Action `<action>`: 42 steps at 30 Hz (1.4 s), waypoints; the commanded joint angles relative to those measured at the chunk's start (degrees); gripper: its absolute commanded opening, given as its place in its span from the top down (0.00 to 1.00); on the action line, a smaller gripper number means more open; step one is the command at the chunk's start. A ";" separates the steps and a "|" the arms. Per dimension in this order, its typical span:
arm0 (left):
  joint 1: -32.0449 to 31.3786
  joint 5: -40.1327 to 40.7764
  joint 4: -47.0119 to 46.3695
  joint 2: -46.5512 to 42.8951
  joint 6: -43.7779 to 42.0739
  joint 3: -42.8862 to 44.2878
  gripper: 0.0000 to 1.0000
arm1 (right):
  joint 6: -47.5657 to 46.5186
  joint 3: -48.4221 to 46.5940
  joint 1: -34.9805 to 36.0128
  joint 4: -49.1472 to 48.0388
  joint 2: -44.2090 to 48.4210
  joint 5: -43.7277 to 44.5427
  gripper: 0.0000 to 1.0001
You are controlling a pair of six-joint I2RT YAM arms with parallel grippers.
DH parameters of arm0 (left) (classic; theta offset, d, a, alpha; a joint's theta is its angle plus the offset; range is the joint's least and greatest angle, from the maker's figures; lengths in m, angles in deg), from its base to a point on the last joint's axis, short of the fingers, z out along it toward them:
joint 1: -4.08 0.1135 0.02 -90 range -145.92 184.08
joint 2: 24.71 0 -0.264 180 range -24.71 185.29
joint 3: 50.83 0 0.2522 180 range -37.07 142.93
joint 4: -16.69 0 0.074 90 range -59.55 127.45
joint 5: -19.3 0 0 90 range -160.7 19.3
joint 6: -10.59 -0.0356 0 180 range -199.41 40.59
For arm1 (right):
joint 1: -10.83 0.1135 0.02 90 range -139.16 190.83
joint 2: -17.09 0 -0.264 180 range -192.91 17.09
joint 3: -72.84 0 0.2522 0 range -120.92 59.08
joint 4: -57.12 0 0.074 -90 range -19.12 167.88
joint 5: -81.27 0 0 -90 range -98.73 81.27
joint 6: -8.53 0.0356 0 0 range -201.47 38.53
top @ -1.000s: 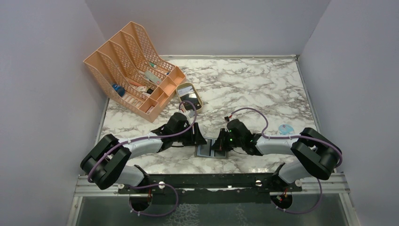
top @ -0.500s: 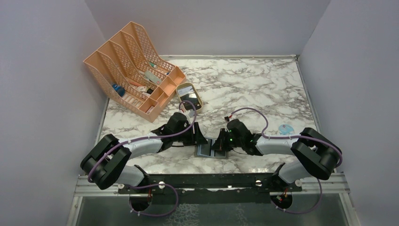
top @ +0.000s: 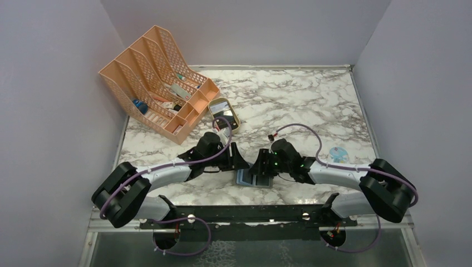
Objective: Put the credit cards into the card holder
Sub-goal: Turn over the card slot in the card holder.
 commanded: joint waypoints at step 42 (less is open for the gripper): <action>-10.18 1.79 -7.68 13.61 0.14 11.00 0.56 | 0.04 4.00 0.16 22.64 38.67 13.82 0.60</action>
